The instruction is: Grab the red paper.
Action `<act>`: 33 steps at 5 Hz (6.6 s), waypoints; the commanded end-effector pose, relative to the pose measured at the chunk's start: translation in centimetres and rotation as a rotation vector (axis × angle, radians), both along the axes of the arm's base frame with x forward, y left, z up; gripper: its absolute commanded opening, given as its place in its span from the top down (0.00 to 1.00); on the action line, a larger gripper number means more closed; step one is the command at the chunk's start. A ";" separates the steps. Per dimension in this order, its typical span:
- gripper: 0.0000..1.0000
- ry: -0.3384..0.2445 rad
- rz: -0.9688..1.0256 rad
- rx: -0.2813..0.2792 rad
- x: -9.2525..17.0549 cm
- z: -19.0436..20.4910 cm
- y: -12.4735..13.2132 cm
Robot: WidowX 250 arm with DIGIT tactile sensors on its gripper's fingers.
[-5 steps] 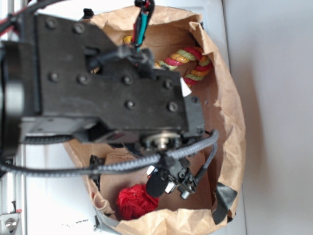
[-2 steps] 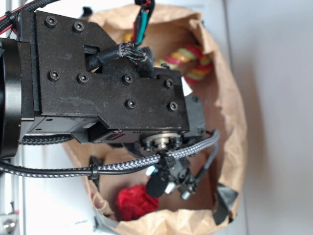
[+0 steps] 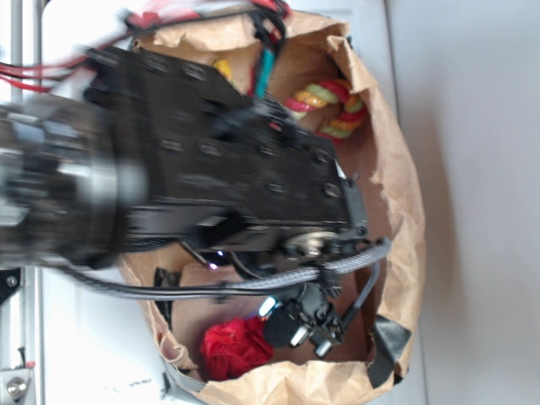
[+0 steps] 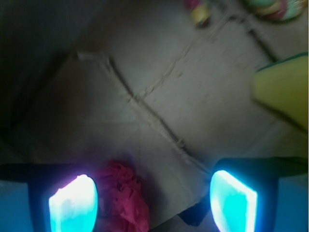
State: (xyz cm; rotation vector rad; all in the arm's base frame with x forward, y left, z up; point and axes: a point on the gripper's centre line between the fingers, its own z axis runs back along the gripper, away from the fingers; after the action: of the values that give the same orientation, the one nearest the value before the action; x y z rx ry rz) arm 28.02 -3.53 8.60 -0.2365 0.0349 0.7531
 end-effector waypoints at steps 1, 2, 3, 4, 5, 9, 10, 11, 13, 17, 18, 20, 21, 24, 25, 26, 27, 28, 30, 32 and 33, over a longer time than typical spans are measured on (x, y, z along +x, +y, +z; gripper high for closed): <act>0.00 -0.048 -0.038 -0.117 0.4 0.1 -1.5; 0.00 -0.026 -0.067 -0.174 0.2 0.4 -2.4; 0.00 -0.009 -0.062 -0.176 -0.7 1.4 -3.5; 0.00 0.012 -0.077 -0.181 -1.2 1.6 -4.0; 0.00 0.017 -0.086 -0.180 -1.8 1.5 -4.4; 0.00 0.005 -0.158 -0.133 -1.8 -2.7 -7.6; 0.00 0.045 -0.170 -0.104 -2.0 -3.9 -7.6; 0.00 0.076 -0.159 -0.085 -2.6 -4.7 -7.9; 1.00 0.125 -0.121 -0.088 -3.3 -4.3 -8.7; 1.00 -0.032 -0.053 0.022 -1.3 -1.8 -4.3; 1.00 -0.113 0.013 0.179 -1.4 2.5 -1.2; 1.00 -0.146 0.097 0.262 -0.5 6.5 1.9; 1.00 -0.174 0.080 0.313 -0.7 7.9 4.1; 0.00 -0.074 0.163 0.235 -0.5 4.6 3.7; 0.00 -0.055 0.113 0.210 -0.3 3.7 2.3; 0.00 -0.024 0.050 0.175 -0.5 2.8 0.7; 0.00 -0.010 0.017 0.169 -1.0 2.1 -0.5; 0.00 0.009 -0.024 0.144 -1.6 1.7 -1.2; 0.00 0.058 -0.097 0.018 -2.4 1.4 -3.0; 0.00 0.092 -0.189 -0.029 -3.1 0.7 -4.9; 0.00 0.115 -0.227 -0.072 -3.3 0.5 -5.3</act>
State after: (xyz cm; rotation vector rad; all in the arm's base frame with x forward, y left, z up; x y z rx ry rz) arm 25.23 -8.72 7.75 -0.2328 0.2179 0.5795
